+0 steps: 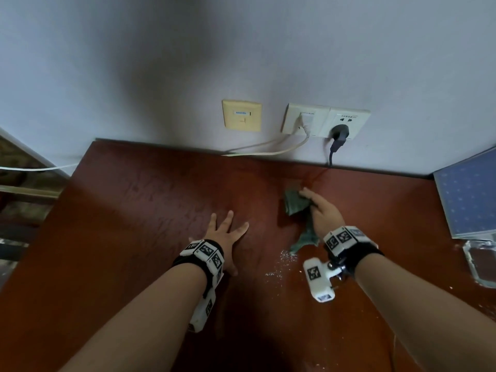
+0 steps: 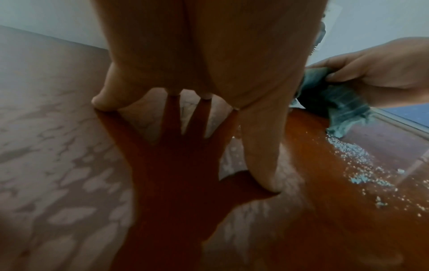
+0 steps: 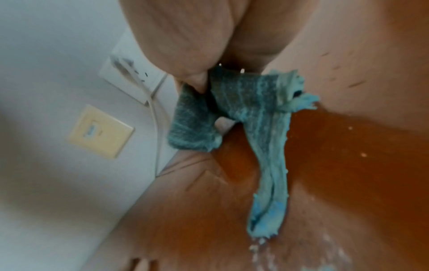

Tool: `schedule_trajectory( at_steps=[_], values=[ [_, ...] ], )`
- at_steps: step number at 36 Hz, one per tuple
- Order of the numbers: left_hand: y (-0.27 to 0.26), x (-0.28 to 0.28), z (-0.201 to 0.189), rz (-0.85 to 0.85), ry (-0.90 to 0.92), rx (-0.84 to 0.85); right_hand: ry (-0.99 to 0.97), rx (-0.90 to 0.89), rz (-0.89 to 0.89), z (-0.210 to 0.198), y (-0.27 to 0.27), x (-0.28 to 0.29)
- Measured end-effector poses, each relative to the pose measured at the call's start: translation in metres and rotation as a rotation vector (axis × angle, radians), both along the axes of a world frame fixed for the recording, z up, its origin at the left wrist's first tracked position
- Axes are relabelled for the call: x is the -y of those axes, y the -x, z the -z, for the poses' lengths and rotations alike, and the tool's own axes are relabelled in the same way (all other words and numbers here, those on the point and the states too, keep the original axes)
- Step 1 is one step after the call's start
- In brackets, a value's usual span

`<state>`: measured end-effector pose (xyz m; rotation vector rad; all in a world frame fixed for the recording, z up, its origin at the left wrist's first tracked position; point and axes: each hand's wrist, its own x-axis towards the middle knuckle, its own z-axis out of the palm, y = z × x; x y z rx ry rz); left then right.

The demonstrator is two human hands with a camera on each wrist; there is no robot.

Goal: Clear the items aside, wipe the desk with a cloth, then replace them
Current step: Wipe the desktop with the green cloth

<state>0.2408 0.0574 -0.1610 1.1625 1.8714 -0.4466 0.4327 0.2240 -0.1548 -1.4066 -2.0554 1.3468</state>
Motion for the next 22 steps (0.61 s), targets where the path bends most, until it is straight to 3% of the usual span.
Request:
schedule_trajectory(
  at_steps=[3,6,8,16,22],
  values=[
    [-0.001,-0.001,-0.002,0.002,0.010,0.004,-0.097,0.153,-0.071,0.015,0.012,-0.011],
    [0.000,-0.002,-0.002,-0.002,0.013,0.012,-0.160,0.508,-0.344,0.031,0.023,-0.005],
    [0.000,-0.002,-0.001,0.000,0.014,0.012,-0.243,0.636,-0.457,0.038,0.024,0.007],
    [-0.002,-0.003,-0.002,0.007,0.011,-0.003,-0.340,0.630,-0.728,0.040,0.006,0.044],
    [-0.002,0.001,-0.001,0.001,-0.021,-0.010,-0.343,0.581,-0.811,0.032,-0.013,0.077]
  ],
)
